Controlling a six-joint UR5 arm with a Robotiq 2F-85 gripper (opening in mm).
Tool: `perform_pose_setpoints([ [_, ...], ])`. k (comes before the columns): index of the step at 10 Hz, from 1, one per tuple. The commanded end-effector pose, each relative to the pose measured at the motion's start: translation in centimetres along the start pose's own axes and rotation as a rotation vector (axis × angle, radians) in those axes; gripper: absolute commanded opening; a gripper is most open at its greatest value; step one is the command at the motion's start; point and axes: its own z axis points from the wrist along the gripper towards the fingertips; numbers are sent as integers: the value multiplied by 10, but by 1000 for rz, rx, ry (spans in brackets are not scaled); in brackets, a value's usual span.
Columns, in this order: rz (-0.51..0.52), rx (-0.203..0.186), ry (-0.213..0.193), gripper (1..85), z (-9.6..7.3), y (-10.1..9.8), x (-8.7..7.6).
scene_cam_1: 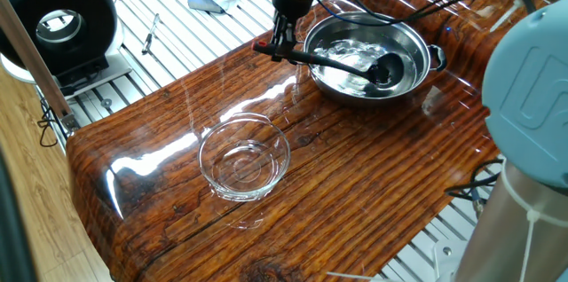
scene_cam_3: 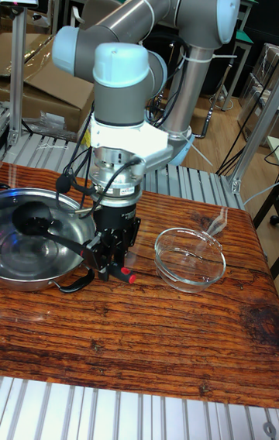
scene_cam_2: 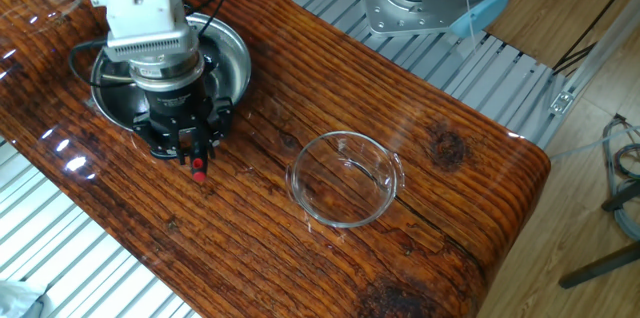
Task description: Scoop water with a large spoon from one bowl to another
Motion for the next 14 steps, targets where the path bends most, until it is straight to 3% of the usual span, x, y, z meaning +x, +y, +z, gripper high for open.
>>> perform_pose_setpoints([
  [1,23,-6,31,433,-1,-1,-8],
  [4,24,8,46,433,4,-3,-13],
  [10,11,33,73,423,10,-15,-8],
  [14,40,42,90,340,7,-16,-7],
])
